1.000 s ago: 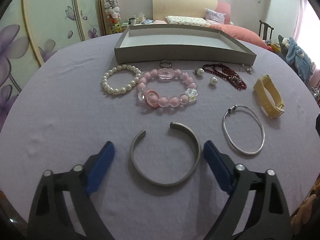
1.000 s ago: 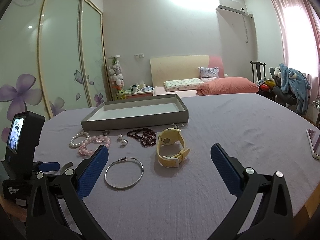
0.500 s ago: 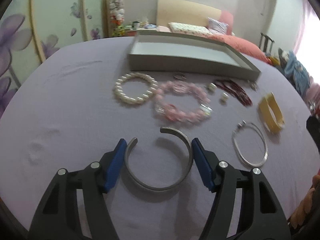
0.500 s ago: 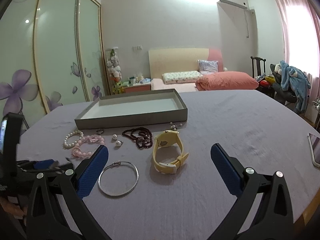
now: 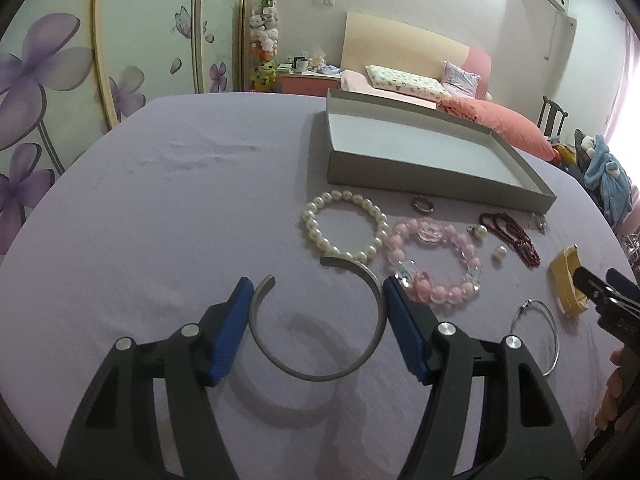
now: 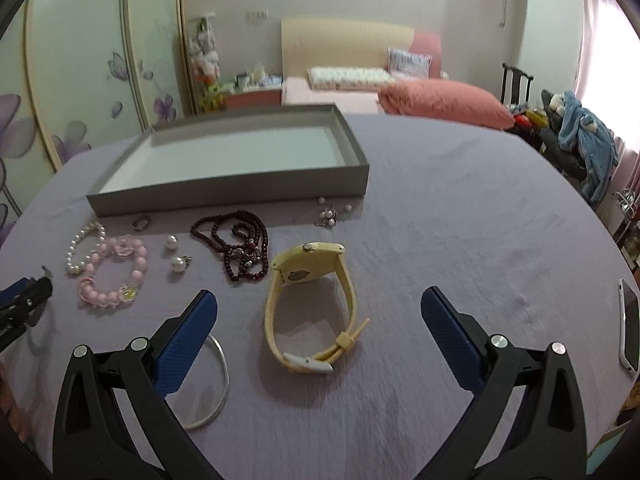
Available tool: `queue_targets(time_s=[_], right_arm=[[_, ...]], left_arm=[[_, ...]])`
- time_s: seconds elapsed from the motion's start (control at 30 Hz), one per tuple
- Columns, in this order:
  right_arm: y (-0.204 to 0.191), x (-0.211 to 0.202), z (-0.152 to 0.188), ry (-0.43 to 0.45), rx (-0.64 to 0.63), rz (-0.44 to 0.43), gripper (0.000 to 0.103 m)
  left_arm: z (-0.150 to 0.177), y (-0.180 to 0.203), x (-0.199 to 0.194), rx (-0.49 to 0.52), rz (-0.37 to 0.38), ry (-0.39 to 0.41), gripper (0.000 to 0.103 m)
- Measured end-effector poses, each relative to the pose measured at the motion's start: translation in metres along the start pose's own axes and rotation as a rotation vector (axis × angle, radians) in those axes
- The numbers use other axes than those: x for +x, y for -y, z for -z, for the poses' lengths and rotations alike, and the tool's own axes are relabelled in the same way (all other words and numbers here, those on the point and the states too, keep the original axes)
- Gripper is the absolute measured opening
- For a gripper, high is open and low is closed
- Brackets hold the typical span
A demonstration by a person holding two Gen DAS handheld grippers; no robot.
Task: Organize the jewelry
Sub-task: 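Lower the left tool over the silver cuff and close on it, then grasp the yellow watch strap with the right tool while the left holds the cuff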
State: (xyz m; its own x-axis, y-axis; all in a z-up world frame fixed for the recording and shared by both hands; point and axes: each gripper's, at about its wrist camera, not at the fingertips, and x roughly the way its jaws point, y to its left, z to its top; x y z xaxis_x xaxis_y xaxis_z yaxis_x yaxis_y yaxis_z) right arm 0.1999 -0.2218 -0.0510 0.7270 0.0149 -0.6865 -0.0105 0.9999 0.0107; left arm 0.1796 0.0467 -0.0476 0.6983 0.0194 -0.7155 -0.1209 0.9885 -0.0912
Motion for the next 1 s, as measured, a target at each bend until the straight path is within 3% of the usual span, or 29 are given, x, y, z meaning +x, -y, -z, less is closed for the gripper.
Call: queue_targets(time_s=[0.27, 0.5, 0.67, 1.0], right_arm=[[-0.002, 0.021, -0.001, -0.109, -0.008, -0.011, 0.079], [0.001, 0.022, 0.001, -0.130, 0.012, -0.019, 0.067], [0.000, 0.021, 0.004, -0.123, 0.014, -0.037, 0.042], [-0.002, 0.007, -0.007, -0.055, 0.020, -0.095, 0.040]], left_arm=[[-0.003, -0.006, 0.003, -0.008, 0.007, 0.004, 0.065], [-0.003, -0.006, 0.002, -0.008, 0.009, 0.002, 0.065], [-0.004, -0.007, 0.002, -0.006, 0.014, 0.006, 0.065], [-0.009, -0.003, -0.008, 0.007, 0.021, 0.040, 0.065]])
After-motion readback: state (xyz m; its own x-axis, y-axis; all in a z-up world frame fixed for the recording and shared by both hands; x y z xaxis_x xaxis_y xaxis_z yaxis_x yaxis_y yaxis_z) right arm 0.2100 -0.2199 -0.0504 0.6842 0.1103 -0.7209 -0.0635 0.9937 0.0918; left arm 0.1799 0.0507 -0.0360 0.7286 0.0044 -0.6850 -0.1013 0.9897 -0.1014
